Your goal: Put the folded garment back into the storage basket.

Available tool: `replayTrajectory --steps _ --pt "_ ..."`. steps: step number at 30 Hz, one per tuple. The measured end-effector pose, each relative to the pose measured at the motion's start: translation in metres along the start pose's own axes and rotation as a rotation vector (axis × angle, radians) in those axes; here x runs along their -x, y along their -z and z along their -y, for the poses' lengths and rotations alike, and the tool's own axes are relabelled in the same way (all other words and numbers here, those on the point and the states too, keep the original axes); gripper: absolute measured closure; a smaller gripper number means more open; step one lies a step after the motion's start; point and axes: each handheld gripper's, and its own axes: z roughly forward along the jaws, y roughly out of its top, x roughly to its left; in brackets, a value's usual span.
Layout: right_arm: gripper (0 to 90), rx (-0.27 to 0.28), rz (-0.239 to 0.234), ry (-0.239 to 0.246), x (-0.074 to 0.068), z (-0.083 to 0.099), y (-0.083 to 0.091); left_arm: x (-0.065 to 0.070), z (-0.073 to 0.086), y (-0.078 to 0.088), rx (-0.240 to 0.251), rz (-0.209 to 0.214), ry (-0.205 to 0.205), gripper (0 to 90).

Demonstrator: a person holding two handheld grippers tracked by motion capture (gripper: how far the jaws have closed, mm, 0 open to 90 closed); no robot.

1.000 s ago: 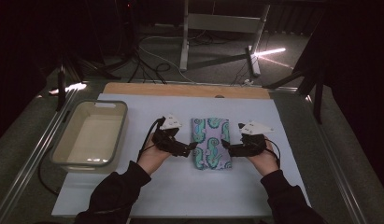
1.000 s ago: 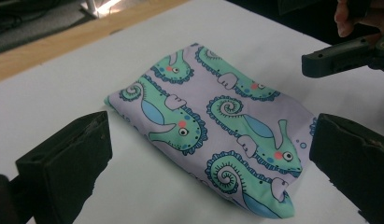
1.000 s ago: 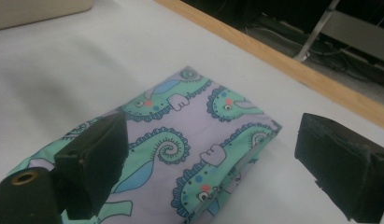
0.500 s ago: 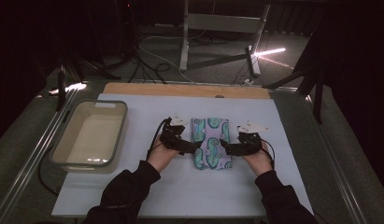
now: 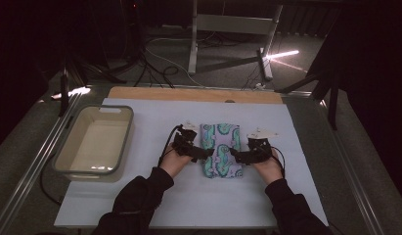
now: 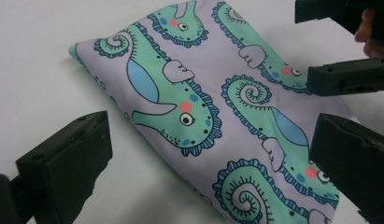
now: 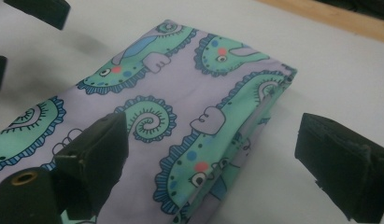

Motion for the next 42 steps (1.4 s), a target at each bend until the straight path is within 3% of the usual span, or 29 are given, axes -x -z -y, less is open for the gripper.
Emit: replayTrajectory --steps 2,8,14,19,23,31,42 --pt "9.8 -0.007 -0.008 -0.023 0.002 0.0 -0.002 -0.003 0.0 -0.002 -0.019 0.023 0.053 0.0" --pt "9.7 -0.034 -0.011 -0.046 0.004 0.002 -0.007 -0.005 0.0 -0.009 -0.053 0.05 0.09 0.0" --pt "9.6 -0.058 -0.042 -0.101 0.006 0.006 -0.013 -0.007 0.001 -0.016 -0.09 0.1 0.137 0.0" --pt "13.3 -0.079 -0.056 -0.139 0.008 0.008 -0.015 -0.009 0.003 -0.02 -0.103 0.104 0.156 0.7" --pt "13.5 -0.081 -0.073 -0.169 0.008 0.009 -0.015 -0.011 0.005 -0.022 -0.11 0.106 0.18 5.8" --pt "15.0 -0.16 -0.089 -0.203 0.007 0.012 -0.022 -0.015 0.009 -0.024 -0.12 0.105 0.212 16.9" --pt "24.5 -0.222 -0.126 -0.286 0.013 0.013 -0.025 -0.02 0.014 -0.025 -0.145 0.179 0.237 34.1"
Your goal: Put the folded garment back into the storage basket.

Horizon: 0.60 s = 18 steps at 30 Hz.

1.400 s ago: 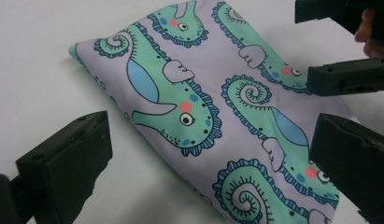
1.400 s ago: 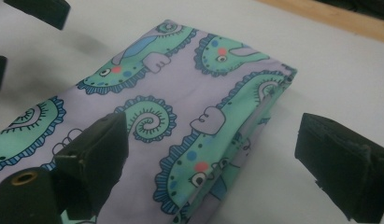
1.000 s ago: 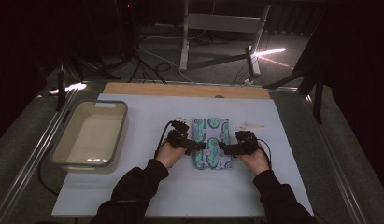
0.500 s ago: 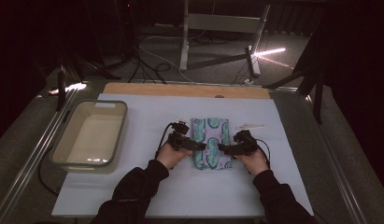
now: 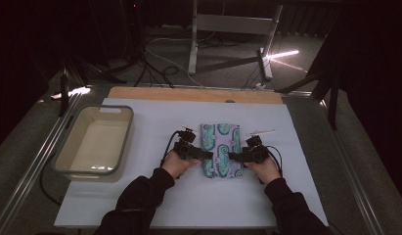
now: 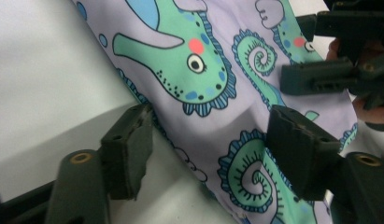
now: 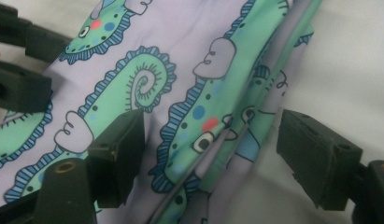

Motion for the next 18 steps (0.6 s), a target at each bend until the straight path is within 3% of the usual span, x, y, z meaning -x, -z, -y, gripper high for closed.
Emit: replayTrajectory --steps 10,14,16,18 --pt "41.6 -0.04 -0.042 -0.022 -0.004 -0.003 -0.002 0.0 -0.002 -0.005 -0.026 0.035 -0.012 43.9" --pt "48.7 -0.042 -0.056 -0.033 -0.005 -0.004 -0.002 0.001 -0.002 -0.008 -0.029 0.038 -0.015 51.2" --pt "52.3 -0.044 -0.09 -0.043 -0.004 -0.003 -0.003 0.001 -0.002 -0.009 -0.032 0.048 -0.014 52.6" --pt "56.1 -0.048 -0.087 -0.034 -0.005 -0.003 -0.004 0.003 -0.002 -0.012 -0.034 0.05 -0.031 57.2"
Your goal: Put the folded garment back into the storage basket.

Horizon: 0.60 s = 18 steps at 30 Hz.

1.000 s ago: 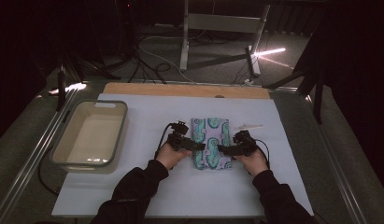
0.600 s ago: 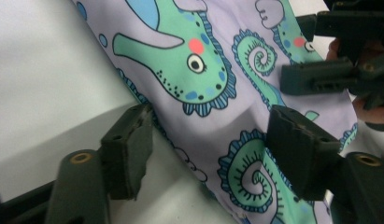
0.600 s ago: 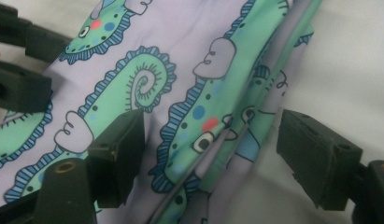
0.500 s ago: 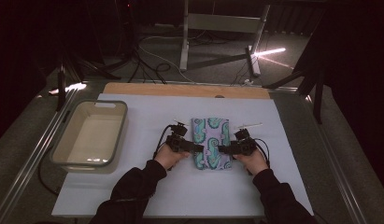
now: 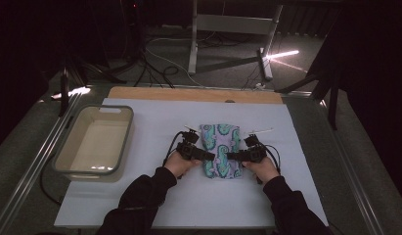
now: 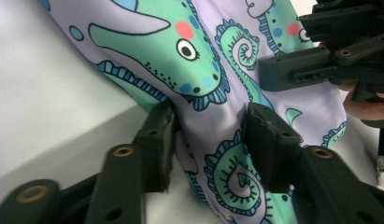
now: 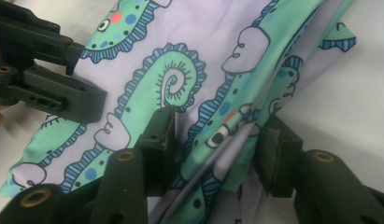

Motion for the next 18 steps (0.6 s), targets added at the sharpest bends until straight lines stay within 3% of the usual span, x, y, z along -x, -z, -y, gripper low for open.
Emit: replayTrajectory --steps 8,11,15,18 --pt "69.4 -0.009 -0.013 0.042 -0.005 0.001 -0.003 0.004 0.0 -0.004 -0.004 -0.012 -0.06 68.6" --pt "72.7 0.002 0.002 0.055 -0.009 0.002 -0.003 0.006 0.0 -0.003 -0.007 -0.023 -0.057 71.5" --pt "74.3 0.013 0.037 0.094 -0.016 0.002 -0.001 0.012 0.0 -0.001 -0.006 -0.063 -0.1 73.6" --pt "74.8 0.026 0.057 0.135 -0.026 0.001 0.002 0.014 -0.001 0.0 -0.005 -0.068 -0.112 74.7"
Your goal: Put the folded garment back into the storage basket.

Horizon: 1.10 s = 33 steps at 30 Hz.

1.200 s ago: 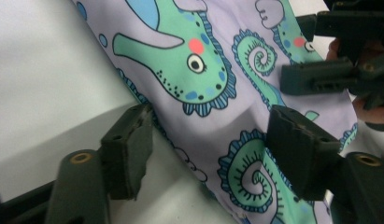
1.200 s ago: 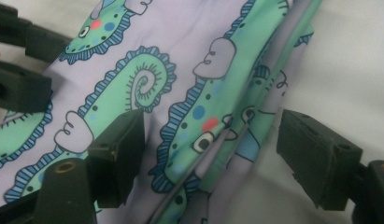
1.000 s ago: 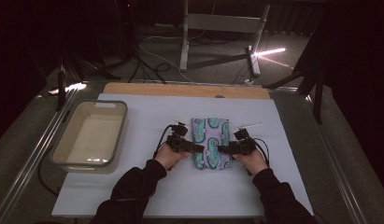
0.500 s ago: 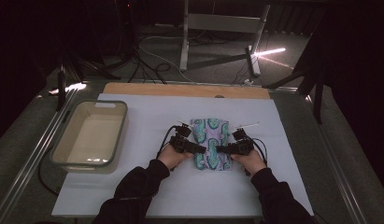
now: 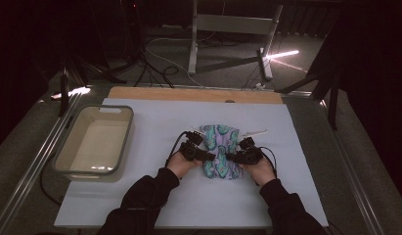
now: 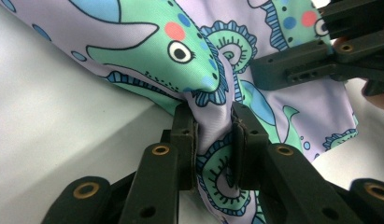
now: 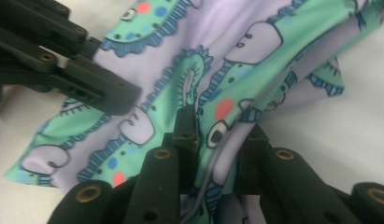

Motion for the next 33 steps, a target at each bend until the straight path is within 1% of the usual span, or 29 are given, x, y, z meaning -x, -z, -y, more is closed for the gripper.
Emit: replayTrajectory --steps 1,2,3,6,9,11,15,17,20,22,25,29,32,33 --pt "74.9 0.005 0.001 0.006 -0.001 -0.001 0.001 0.001 -0.001 0.003 0.0 -0.001 -0.01 74.9" --pt "75.0 0.009 0.002 0.014 -0.002 -0.001 0.002 0.001 -0.002 0.004 0.005 0.002 -0.008 75.1" --pt "75.0 0.011 0.001 0.015 -0.002 -0.002 0.003 0.002 -0.002 0.005 0.013 0.008 -0.001 75.2" --pt "75.1 0.022 -0.002 0.007 -0.002 -0.002 0.005 0.002 -0.003 0.008 0.008 0.005 -0.017 75.6" --pt "75.1 0.043 -0.014 0.004 -0.003 -0.002 0.007 0.003 -0.004 0.012 0.017 0.005 -0.022 75.8" --pt "75.1 0.049 -0.014 0.007 -0.004 -0.003 0.009 0.005 -0.005 0.014 0.012 -0.002 -0.036 76.0" --pt "75.1 0.068 -0.024 0.016 -0.006 -0.005 0.014 0.007 -0.007 0.02 0.022 -0.004 -0.046 76.2" --pt "75.1 0.073 -0.028 0.017 -0.008 -0.007 0.017 0.008 -0.008 0.023 0.023 -0.005 -0.056 76.2" --pt "75.1 0.092 -0.03 0.02 -0.011 -0.01 0.022 0.01 -0.01 0.028 0.04 -0.005 -0.057 76.3" --pt "75.1 0.099 -0.03 0.034 -0.013 -0.012 0.025 0.011 -0.011 0.032 0.043 -0.012 -0.068 76.2" --pt "75.1 0.111 -0.035 0.039 -0.015 -0.015 0.028 0.013 -0.013 0.037 0.053 -0.012 -0.071 76.2" --pt "75.1 0.121 -0.037 0.052 -0.02 -0.019 0.032 0.014 -0.014 0.044 0.059 -0.013 -0.083 76.3" --pt "75.1 0.133 -0.048 0.048 -0.022 -0.021 0.034 0.015 -0.015 0.048 0.063 -0.013 -0.083 76.3" --pt "75.1 0.132 -0.048 0.057 -0.023 -0.022 0.035 0.016 -0.015 0.052 0.064 -0.018 -0.092 76.3"
